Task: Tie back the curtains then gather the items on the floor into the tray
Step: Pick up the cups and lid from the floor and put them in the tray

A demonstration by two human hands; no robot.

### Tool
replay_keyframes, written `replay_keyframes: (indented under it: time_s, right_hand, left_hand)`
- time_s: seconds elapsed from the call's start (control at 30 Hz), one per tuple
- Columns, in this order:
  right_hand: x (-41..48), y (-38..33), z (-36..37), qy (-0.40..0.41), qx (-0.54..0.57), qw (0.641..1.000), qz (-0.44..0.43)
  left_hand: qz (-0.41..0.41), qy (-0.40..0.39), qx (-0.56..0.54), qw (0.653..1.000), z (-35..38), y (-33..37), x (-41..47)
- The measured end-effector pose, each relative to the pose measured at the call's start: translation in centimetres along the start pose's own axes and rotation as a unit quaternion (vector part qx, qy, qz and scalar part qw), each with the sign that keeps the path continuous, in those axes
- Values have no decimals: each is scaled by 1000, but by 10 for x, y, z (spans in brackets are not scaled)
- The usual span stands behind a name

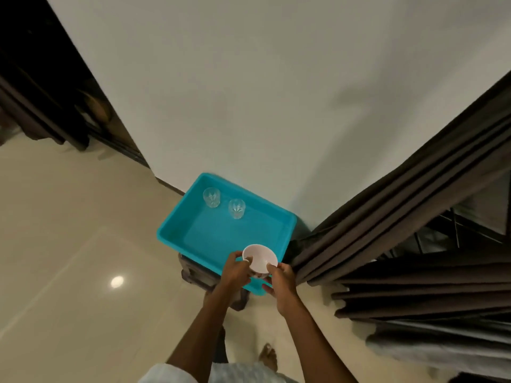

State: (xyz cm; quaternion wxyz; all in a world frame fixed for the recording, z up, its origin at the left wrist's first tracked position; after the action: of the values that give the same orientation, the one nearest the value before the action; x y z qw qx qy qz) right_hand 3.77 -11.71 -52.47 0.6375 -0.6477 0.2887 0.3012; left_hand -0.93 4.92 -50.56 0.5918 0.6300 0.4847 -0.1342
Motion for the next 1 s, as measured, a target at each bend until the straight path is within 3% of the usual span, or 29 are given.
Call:
replay_keyframes:
  time_s: [0.37, 0.63, 1.0]
  right_hand:
    - [58, -35, 45, 121, 52, 991, 22]
    - [127, -19, 51, 148, 27, 988, 41]
    - [212, -11, 54, 170, -13, 985, 37]
  left_hand:
    - [73, -91, 226, 967, -4, 62, 114]
    - [83, -147, 271, 948, 19, 63, 179]
    - [32, -189, 232, 954, 62, 62, 254]
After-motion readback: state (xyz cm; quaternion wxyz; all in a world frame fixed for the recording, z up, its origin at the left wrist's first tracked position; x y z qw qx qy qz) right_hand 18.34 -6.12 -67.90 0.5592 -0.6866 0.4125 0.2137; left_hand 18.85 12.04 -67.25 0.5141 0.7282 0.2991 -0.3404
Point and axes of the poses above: each hand's wrist, its own x-axis towards the middle knuckle, its own z-axis out of the palm, y = z × x, the point moved 10 cm from there along x, towards the middle knuckle, and after that the axes turned 7 degrees about x, right-handed, at the moved point
